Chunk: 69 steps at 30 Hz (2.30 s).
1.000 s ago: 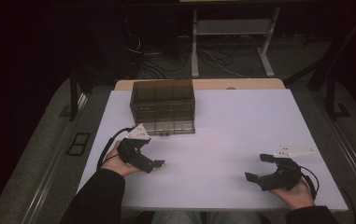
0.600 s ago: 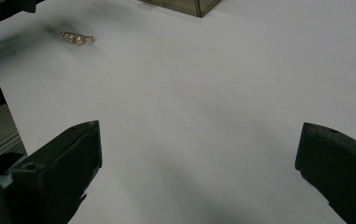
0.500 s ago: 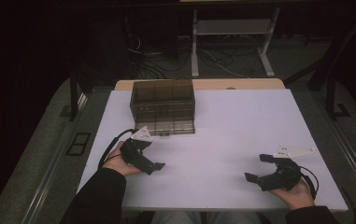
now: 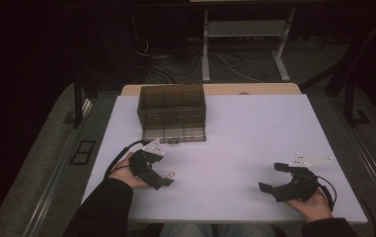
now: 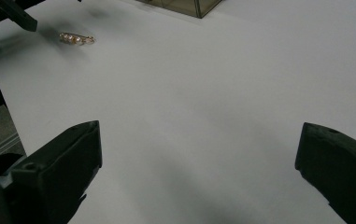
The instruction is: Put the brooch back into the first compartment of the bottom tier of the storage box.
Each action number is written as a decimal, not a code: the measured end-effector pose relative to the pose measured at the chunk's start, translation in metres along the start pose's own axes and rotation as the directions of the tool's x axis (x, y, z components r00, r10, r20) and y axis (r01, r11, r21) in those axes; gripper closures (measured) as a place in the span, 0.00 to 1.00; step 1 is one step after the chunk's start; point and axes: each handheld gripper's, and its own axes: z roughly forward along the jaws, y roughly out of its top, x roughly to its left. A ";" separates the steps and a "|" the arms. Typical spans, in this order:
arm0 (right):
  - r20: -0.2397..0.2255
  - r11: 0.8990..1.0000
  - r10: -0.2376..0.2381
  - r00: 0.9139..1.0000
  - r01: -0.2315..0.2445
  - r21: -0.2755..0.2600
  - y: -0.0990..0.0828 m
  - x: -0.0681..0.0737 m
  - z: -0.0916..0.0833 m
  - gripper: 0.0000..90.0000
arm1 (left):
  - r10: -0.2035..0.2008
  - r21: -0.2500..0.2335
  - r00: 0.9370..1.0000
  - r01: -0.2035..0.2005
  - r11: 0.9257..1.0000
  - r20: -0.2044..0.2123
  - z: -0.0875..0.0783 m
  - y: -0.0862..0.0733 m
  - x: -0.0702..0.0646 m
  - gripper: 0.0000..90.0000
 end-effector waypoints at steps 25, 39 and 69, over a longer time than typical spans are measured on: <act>-0.002 1.000 0.005 1.000 -0.005 0.006 0.000 0.000 0.001 0.00 | 0.066 0.057 0.997 -0.064 0.996 -0.040 0.002 -0.014 -0.001 0.30; -0.007 1.000 0.001 1.000 -0.001 0.012 0.000 0.001 0.003 0.00 | 0.095 0.067 0.994 -0.091 0.994 -0.053 0.003 -0.020 -0.001 0.52; -0.015 1.000 0.003 1.000 -0.002 0.020 -0.001 0.001 0.003 0.00 | 0.140 0.113 0.990 -0.135 0.984 -0.035 0.013 -0.020 -0.002 0.82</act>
